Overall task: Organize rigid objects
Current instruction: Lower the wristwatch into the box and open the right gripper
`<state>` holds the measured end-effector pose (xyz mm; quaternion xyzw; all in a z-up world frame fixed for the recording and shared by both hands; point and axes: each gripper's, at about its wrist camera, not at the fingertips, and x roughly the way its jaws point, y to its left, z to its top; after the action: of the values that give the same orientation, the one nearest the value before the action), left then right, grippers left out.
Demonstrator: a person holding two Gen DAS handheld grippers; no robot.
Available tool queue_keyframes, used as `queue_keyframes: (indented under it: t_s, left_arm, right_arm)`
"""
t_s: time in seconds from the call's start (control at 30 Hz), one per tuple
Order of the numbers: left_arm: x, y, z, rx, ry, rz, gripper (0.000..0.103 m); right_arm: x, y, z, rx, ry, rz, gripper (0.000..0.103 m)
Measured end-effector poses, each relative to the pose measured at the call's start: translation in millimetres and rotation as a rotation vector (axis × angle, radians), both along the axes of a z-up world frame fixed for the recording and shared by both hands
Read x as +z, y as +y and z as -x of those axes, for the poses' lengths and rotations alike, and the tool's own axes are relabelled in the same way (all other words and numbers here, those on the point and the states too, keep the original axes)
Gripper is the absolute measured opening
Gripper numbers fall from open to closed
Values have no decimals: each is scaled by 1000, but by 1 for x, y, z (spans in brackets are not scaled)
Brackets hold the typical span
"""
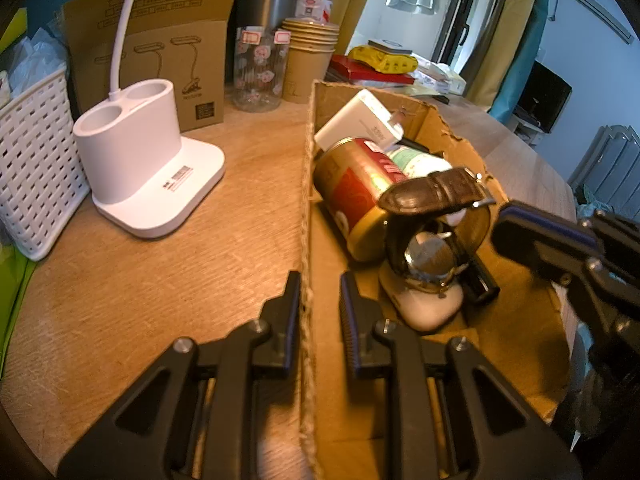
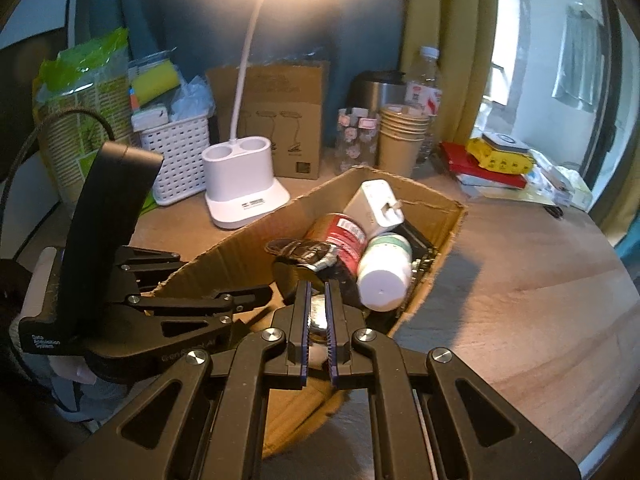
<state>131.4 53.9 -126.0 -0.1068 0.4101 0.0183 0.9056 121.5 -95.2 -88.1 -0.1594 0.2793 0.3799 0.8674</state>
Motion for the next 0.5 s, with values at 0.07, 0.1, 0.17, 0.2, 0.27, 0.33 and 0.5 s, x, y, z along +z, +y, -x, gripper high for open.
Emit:
queue_keyframes:
  t_s: [0.07, 0.1, 0.17, 0.2, 0.27, 0.33, 0.5]
  left_arm:
    - [0, 0, 0, 0, 0, 0, 21]
    - [0, 0, 0, 0, 0, 0, 21]
    - [0, 0, 0, 0, 0, 0, 21]
    - [0, 0, 0, 0, 0, 0, 21]
    - [0, 0, 0, 0, 0, 0, 21]
    - [0, 0, 0, 0, 0, 0, 21]
    - [0, 0, 0, 1, -1, -2, 21]
  right_arm:
    - [2, -6, 0, -21, 1, -12, 7]
    - [2, -9, 0, -31, 1, -14, 7]
    - [3, -14, -1, -56, 3, -15, 10]
    - [4, -16, -1, -74, 4, -17, 10]
    - [4, -21, -1, -98, 6, -24, 15]
    - [4, -26, 0, -121, 11, -34, 17]
    - [5, -38, 2, -187, 17, -37, 19]
